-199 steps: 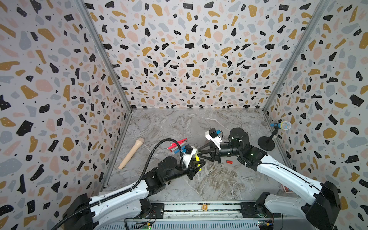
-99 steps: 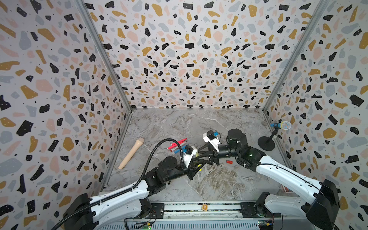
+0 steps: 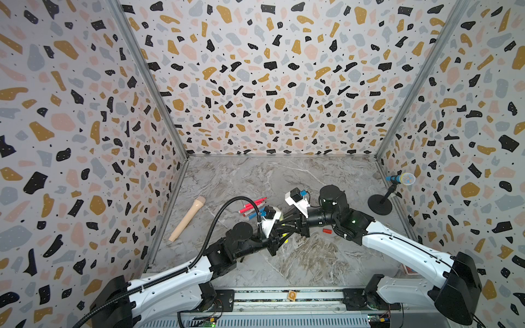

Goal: Insert pens into pen caps
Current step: Put on the pen cap to the pen.

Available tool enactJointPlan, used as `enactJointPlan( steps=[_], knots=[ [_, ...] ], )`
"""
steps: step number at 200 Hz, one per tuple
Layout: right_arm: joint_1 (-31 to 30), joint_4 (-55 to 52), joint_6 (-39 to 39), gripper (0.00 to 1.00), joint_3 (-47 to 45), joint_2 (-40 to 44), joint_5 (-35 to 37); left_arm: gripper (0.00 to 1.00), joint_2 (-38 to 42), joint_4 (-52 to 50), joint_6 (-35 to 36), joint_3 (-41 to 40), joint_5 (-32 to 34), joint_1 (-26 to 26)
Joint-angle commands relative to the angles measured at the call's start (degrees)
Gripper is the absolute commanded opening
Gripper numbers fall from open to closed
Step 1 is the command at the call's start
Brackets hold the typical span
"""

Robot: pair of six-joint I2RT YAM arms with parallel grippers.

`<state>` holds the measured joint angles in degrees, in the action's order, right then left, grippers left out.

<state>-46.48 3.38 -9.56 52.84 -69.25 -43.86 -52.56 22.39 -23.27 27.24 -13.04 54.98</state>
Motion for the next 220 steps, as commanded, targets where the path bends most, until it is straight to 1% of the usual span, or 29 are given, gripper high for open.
enactJointPlan(
  steps=[1, 54, 134, 169, 180, 186, 197, 210, 220],
  knots=[
    [1.16, 0.76, -1.84, 0.05, -2.32, 3.54, 2.36, 0.0, 1.63, 3.18, 1.14, 1.74, -0.32, 0.26],
    [4.28, 4.11, -4.96, 0.02, -7.97, 8.1, 1.91, 0.0, 2.89, 4.35, 0.34, 0.97, 0.56, 0.23],
    [5.41, 5.81, -6.55, 0.01, -10.82, 9.3, 3.03, 0.0, 3.86, 5.34, -0.31, 0.52, 0.56, 0.22],
    [5.42, 7.86, -8.02, 0.02, -11.52, 9.29, 1.63, 0.0, 3.99, 6.06, -0.62, 0.0, 0.51, 0.21],
    [5.33, 8.99, -8.84, 0.1, -11.62, 9.55, 0.71, 0.0, 3.61, 6.34, -0.73, -0.11, 0.32, 0.24],
    [5.3, 9.62, -9.29, 0.18, -11.62, 9.64, 0.24, 0.0, 3.19, 6.35, -0.64, -0.09, 0.15, 0.24],
    [5.26, 10.81, -9.72, 0.28, -11.66, 10.2, -0.71, 0.0, 2.18, 6.41, -0.4, -0.09, -0.5, 0.21],
    [5.25, 12.04, -10.04, 0.45, -11.71, 10.96, -1.59, 0.0, 0.9, 6.99, -0.35, -0.38, -1.25, 0.21],
    [5.26, 12.49, -10.19, 0.53, -11.71, 11.58, -1.97, 0.0, 0.12, 7.42, -0.39, -0.58, -1.84, 0.22]
  ],
)
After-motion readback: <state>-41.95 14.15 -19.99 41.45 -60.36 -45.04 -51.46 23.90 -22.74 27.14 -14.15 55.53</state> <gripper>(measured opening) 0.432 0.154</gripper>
